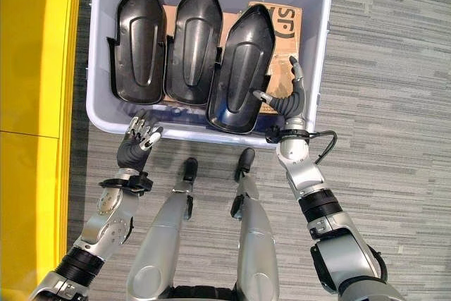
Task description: Move parts from the plastic box to the shelf.
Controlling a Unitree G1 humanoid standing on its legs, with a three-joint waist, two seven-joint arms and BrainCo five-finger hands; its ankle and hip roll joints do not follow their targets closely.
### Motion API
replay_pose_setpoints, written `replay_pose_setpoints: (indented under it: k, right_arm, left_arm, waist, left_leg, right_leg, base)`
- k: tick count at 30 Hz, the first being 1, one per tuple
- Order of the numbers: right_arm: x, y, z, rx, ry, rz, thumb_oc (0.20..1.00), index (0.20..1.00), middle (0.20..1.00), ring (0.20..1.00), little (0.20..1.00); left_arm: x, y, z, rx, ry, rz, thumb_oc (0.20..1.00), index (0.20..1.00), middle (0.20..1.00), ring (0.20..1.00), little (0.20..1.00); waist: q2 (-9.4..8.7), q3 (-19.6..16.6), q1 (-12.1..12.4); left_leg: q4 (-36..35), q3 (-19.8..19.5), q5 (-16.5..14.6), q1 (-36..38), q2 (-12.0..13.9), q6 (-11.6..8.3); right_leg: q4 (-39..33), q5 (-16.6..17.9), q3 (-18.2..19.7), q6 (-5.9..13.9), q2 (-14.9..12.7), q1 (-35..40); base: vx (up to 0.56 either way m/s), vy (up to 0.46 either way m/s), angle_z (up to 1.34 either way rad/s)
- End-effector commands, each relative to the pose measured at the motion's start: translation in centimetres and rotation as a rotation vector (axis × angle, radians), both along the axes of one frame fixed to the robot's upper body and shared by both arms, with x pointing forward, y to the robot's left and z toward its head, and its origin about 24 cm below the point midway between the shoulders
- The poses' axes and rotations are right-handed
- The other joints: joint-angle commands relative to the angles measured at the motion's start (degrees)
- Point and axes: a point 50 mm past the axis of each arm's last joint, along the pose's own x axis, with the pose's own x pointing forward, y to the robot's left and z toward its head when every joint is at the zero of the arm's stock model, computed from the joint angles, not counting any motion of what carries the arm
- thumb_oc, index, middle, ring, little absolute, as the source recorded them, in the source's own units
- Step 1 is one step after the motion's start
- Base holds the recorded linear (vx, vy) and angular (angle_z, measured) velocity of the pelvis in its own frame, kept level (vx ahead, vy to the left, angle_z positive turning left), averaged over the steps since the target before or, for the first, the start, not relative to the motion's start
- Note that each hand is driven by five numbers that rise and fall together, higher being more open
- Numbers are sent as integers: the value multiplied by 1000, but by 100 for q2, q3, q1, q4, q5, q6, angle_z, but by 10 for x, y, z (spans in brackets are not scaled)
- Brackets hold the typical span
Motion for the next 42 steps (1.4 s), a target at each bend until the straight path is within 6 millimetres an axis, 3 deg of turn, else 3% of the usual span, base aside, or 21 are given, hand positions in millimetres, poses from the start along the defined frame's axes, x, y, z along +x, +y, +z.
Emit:
replay_pose_setpoints:
  k: [1,3,17,27,33,40,41,42]
  right_arm:
    - [-1,-3,25,10,-112,-7,1000,1000,1000,1000,1000]
    - [1,-4,25,-87,-101,-38,1000,1000,1000,1000,1000]
    - [19,-1,5,-106,44,-63,1000,1000,1000,1000,1000]
    - [36,-4,-33,-108,288,-138,1000,1000,1000,1000,1000]
    - [39,-11,-57,-144,471,-174,1000,1000,1000,1000,1000]
    - [37,-17,-72,-231,610,-193,1000,1000,1000,1000,1000]
    - [37,-18,-73,-241,624,-195,583,583,583,583,583]
    - [36,-19,-75,-248,636,-196,410,410,410,410,410]
  left_arm:
    - [-15,-3,8,-15,-76,-4,1000,1000,1000,1000,1000]
    - [-15,-1,8,-6,-73,0,1000,1000,1000,1000,1000]
    - [-14,-6,8,-6,-73,-24,1000,1000,1000,1000,1000]
    - [-13,-13,8,3,-74,-62,1000,1000,1000,1000,1000]
    - [-13,-18,8,4,-74,-98,1000,1000,1000,1000,1000]
    - [-10,-27,10,16,-84,-144,1000,1000,1000,1000,1000]
    - [-10,-28,11,18,-86,-151,1000,1000,1000,1000,1000]
    - [-10,-29,11,18,-89,-156,1000,1000,1000,1000,1000]
  waist:
    - [268,-172,-3]
    - [277,-169,-1]
    - [343,-104,38]
    - [397,-103,137]
    - [479,-103,239]
    - [598,-103,390]
    - [617,-103,405]
    - [631,-103,425]
  left_leg:
    - [-213,-129,208,-243,208,-50]
    - [-213,-124,204,-248,207,-49]
    - [-155,-116,218,-335,198,-51]
    - [-139,-134,248,-446,175,-62]
    - [-128,-141,263,-474,139,-50]
    - [-141,-186,282,-435,64,-43]
    - [-141,-189,281,-421,52,-43]
    - [-138,-193,283,-413,47,-44]
  right_leg:
    - [791,-703,261,611,-487,325]
    - [802,-710,267,613,-480,313]
    - [869,-715,277,600,-473,223]
    - [910,-711,264,592,-474,130]
    - [917,-690,242,604,-491,124]
    - [891,-694,209,622,-538,230]
    - [888,-694,195,627,-554,256]
    - [884,-695,180,629,-567,278]
  base:
    - [0,0,0]
    - [0,0,0]
    - [0,0,0]
    - [0,0,0]
    - [-2,8,7]
    - [5,6,4]
    - [13,0,14]
    - [10,4,5]
